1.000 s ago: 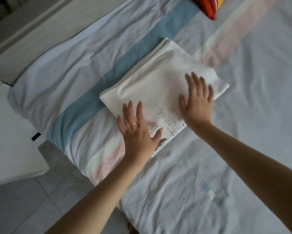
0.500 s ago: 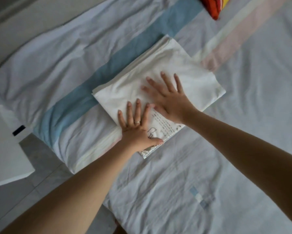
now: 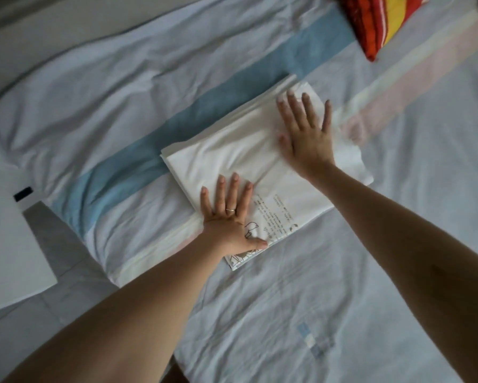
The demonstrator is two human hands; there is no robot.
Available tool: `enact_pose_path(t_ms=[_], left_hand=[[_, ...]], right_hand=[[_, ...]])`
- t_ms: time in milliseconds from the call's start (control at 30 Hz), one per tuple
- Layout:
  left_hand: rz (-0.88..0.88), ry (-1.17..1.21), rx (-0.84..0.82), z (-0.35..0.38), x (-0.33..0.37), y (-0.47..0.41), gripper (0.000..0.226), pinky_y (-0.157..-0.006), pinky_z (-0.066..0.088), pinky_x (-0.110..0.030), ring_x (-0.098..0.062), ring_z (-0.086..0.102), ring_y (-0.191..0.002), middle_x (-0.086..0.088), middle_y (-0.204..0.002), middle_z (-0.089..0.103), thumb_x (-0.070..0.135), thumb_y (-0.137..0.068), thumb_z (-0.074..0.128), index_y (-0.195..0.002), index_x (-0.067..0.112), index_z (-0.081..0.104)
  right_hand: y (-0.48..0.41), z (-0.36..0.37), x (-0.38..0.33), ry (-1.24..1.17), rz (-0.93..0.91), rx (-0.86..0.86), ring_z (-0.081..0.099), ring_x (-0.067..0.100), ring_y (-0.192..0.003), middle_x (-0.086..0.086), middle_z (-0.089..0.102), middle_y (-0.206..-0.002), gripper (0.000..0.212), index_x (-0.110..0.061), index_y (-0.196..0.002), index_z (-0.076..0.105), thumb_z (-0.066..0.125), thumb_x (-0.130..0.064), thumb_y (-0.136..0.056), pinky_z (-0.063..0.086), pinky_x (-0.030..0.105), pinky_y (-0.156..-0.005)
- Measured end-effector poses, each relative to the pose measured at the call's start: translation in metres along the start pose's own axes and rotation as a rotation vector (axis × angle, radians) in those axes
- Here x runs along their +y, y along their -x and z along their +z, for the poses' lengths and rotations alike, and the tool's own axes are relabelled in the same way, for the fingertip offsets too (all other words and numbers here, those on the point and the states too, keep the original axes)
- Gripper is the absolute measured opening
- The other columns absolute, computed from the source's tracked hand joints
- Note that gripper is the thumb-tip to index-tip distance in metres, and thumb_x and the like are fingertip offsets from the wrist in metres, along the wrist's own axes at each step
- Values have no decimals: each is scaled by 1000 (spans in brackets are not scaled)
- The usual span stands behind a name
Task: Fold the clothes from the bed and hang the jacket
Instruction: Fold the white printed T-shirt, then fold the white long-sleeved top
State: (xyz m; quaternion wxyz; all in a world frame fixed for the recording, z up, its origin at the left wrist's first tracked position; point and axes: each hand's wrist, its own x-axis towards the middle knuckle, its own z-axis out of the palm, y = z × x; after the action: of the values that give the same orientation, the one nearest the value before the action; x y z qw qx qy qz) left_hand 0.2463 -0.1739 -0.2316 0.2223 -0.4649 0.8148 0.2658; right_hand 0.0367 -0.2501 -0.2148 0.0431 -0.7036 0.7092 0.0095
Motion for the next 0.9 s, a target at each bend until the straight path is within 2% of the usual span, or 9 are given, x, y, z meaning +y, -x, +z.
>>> enact_pose_path(t_ms=[100, 200, 267, 300, 400, 500, 667, 767, 900], left_hand=[[2, 12, 9, 1, -1, -1, 129, -91, -36, -56, -31, -55, -119, -3, -122, -66, 85, -67, 47, -117, 26, -55], [10, 8, 6, 0, -2, -1, 130, -89, -37, -55, -32, -55, -118, -4, -123, -65, 84, -67, 48, -116, 26, -56], [15, -1, 1, 0, -2, 1, 132, -90, -36, -56, -33, -55, -118, -5, -122, -65, 85, -65, 49, -115, 25, -57], [20, -6, 6, 1, -1, 1, 134, -92, -34, -57, -33, -54, -118, -5, -122, -65, 86, -63, 50, -116, 24, -56], [31, -49, 11, 0, -2, -4, 142, -100, -28, -60, -35, -51, -123, -8, -124, -63, 86, -57, 56, -117, 22, -56], [44, -33, 140, 5, -3, 3, 143, -104, -23, -60, -35, -39, -134, -10, -139, -50, 86, -55, 57, -131, 22, -45], [-29, 79, 437, 68, 16, 50, 104, -105, 17, -67, -33, 13, -143, -23, -154, 21, 72, -72, 41, -149, 6, 16], [-68, 145, 493, 136, 61, 102, 94, -102, 17, -70, -34, 18, -142, -23, -153, 22, 62, -79, 36, -149, 2, 17], [45, 156, 274, 208, 173, 158, 101, -105, 6, -68, -33, 11, -145, -24, -155, 6, 62, -74, 45, -149, 4, 13]], right_hand=[[81, 26, 1, 44, -254, -30, 13, 29, -146, 4, 20, -158, 58, -28, -152, 14, 22, -47, -97, 10, 63, -113], [139, 41, 37, -67, 379, -113, 8, 31, -147, -3, 4, -161, 60, -37, -151, 2, 22, -56, -98, 1, 65, -112], [157, 39, 50, -221, 860, -210, -1, 32, -147, -1, -6, -161, 68, -31, -152, -5, 19, -61, -96, -2, 68, -110], [163, 35, 47, -233, 939, -205, -2, 35, -146, 4, -7, -161, 75, -24, -152, -6, 16, -64, -93, 0, 69, -109], [175, 28, 9, -190, 594, -155, 4, 42, -145, 13, -4, -160, 76, -22, -153, -1, 12, -63, -90, 1, 68, -109], [195, 31, -33, -142, 109, -236, 1, 41, -145, -2, -10, -160, 62, -41, -150, -3, 16, -59, -94, 7, 64, -109], [252, 48, -8, -231, 571, -321, -6, 29, -147, -11, -10, -160, 61, -40, -150, -6, 23, -54, -98, 0, 60, -114], [329, 40, 17, -323, 465, -199, 8, 30, -147, -4, 10, -160, 59, -28, -152, 13, 26, -42, -97, 7, 53, -116], [473, 23, 66, -359, 370, -246, 31, 31, -141, 4, 38, -151, 58, -21, -148, 32, 25, -39, -93, 20, 45, -114]])
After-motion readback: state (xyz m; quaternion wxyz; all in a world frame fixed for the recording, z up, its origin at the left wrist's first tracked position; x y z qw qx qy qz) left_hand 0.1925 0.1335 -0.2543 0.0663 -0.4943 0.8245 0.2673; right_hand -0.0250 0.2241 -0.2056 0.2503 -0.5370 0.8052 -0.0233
